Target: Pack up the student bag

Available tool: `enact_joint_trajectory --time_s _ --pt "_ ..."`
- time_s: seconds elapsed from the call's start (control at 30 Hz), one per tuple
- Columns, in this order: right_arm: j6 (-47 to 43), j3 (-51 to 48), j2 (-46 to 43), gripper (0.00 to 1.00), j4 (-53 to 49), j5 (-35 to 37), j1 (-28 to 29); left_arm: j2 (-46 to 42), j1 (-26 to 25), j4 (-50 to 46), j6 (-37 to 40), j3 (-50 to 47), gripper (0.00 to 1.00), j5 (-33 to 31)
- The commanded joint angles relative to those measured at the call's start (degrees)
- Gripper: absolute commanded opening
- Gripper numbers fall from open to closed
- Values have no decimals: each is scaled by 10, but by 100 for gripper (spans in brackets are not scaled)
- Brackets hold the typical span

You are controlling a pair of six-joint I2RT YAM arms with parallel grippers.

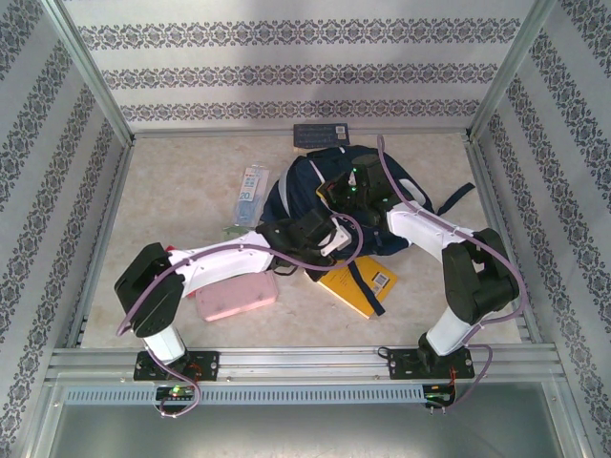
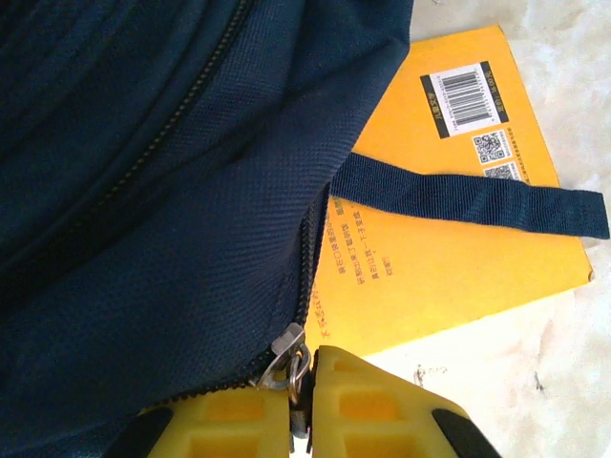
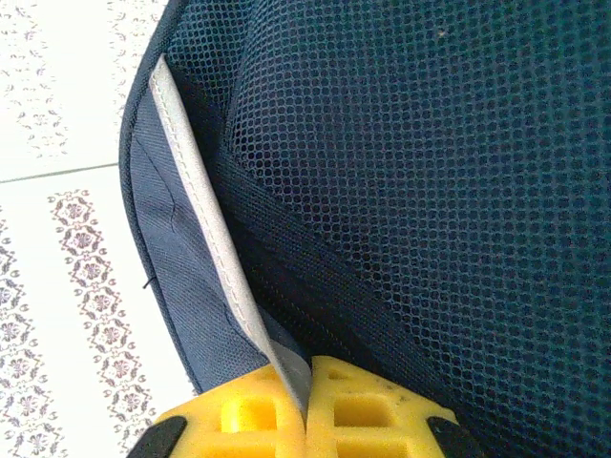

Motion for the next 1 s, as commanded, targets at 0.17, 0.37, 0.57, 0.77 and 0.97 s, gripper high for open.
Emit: enact_joint_trajectory --time_s 0.17,0.37,0.57,0.77,0.97 --pt "45 24 -2 0 112 36 6 48 -42 30 4 62 12 14" --pt "31 45 12 0 97 6 2 59 -46 9 19 75 4 3" --pt "-101 73 28 5 -19 -65 -26 3 -42 -30 102 46 0 -35" --pt "-190 85 80 45 -47 -187 -39 -67 -2 -59 147 2 0 9" --pt "-332 137 105 57 -159 -243 -43 -104 50 -102 174 -18 0 57"
